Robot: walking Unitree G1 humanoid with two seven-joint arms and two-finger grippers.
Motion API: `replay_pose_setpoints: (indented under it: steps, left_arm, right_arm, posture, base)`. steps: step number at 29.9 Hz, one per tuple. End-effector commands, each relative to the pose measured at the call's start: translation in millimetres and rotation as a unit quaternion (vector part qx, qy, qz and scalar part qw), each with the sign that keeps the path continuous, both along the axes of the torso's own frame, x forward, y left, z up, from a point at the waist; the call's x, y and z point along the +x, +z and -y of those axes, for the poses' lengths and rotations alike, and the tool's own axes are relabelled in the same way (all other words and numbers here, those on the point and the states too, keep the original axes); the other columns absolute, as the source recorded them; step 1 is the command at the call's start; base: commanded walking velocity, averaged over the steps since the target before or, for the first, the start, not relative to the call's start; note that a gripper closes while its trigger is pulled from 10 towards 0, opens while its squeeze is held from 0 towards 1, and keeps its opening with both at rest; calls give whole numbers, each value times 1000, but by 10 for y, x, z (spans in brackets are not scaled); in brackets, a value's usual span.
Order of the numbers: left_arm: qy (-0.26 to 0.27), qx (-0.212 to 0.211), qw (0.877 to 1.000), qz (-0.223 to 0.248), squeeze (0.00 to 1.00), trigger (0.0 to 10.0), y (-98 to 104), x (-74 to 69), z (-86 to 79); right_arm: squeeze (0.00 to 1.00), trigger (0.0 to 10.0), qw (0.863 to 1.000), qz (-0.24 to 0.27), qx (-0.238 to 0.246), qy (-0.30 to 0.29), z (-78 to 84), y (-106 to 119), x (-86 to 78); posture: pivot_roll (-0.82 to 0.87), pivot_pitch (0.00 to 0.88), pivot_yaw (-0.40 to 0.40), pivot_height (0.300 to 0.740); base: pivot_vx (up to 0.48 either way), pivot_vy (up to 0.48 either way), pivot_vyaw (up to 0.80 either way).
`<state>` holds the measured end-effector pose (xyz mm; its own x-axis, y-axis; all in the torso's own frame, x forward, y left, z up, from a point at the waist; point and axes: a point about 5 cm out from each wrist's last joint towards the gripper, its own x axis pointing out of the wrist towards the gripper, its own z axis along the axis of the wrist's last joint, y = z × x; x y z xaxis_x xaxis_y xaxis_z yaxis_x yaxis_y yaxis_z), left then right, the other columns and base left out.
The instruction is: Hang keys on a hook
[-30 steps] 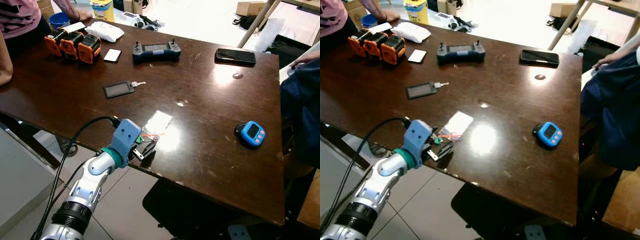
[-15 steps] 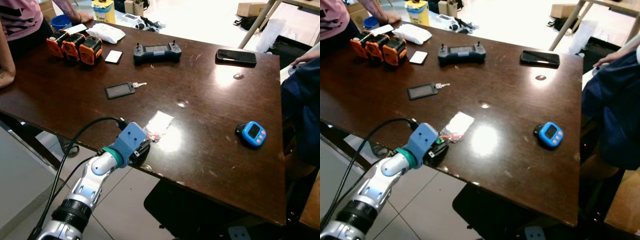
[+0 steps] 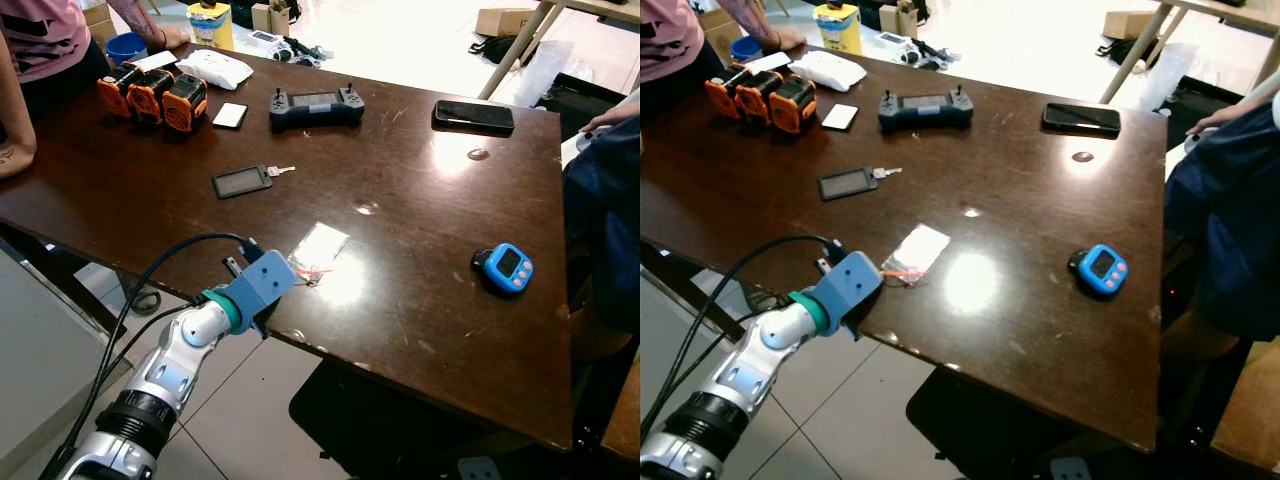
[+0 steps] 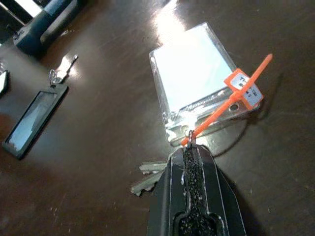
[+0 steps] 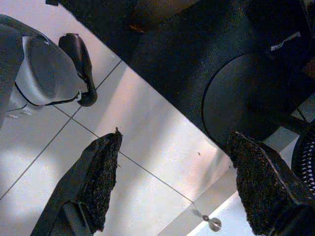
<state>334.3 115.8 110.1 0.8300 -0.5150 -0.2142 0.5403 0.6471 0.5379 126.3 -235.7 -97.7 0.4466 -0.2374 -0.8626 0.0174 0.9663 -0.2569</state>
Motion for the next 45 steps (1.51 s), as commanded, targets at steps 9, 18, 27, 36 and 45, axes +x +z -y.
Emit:
replay_pose_setpoints:
  steps: [9, 18, 27, 36, 45]
  left_arm:
    - [-12, -14, 1000, 3, 0, 0, -3, 3, 147]
    - [-17, -97, 995, -8, 0, 0, 75, -4, 209]
    - [0, -207, 977, -38, 0, 0, 111, 0, 270]
    - [8, -258, 965, -48, 0, 0, 149, 3, 291]
    - [20, -362, 931, -42, 0, 0, 342, 46, 248]
  right_arm:
    - [0, 10000, 1000, -5, 4, -17, 11, -11, -37]
    - [0, 10000, 1000, -6, 0, -17, 38, -8, -50]
    - [0, 10000, 1000, -11, 3, -27, 25, -30, -112]
    - [0, 10000, 1000, -12, 3, -26, 30, -34, -135]
    - [0, 10000, 1000, -13, 2, -23, 40, -36, -154]
  posture:
    - [-86, 70, 106, 740]
    - [-100, 83, 110, 740]
    - [-111, 92, 107, 740]
    - [-111, 94, 104, 740]
    - [-108, 105, 102, 740]
  base:
    - [0, 0, 0]
    - [0, 0, 0]
    - [0, 0, 0]
    - [0, 0, 0]
    - [0, 0, 0]
